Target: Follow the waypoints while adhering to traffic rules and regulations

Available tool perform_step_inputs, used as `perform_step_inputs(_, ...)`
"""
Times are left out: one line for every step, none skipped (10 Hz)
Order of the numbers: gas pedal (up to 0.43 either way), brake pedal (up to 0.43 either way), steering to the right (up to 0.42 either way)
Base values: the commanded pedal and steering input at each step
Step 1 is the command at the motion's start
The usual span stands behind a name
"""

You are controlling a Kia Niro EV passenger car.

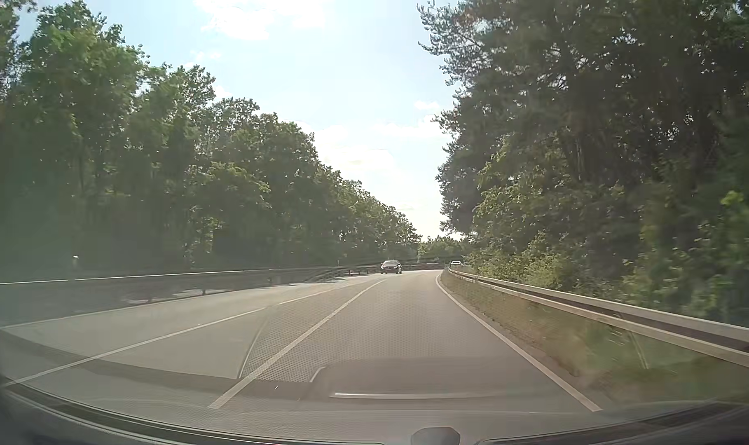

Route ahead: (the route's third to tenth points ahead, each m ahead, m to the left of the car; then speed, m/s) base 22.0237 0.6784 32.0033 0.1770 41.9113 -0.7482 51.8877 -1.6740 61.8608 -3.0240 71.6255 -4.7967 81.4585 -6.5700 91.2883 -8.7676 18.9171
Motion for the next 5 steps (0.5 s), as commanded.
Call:
perform_step_inputs(0.299,0.030,0.009)
perform_step_inputs(0.260,0.030,0.010)
perform_step_inputs(0.197,0.030,0.010)
perform_step_inputs(0.138,0.030,0.010)
perform_step_inputs(0.118,0.030,0.011)
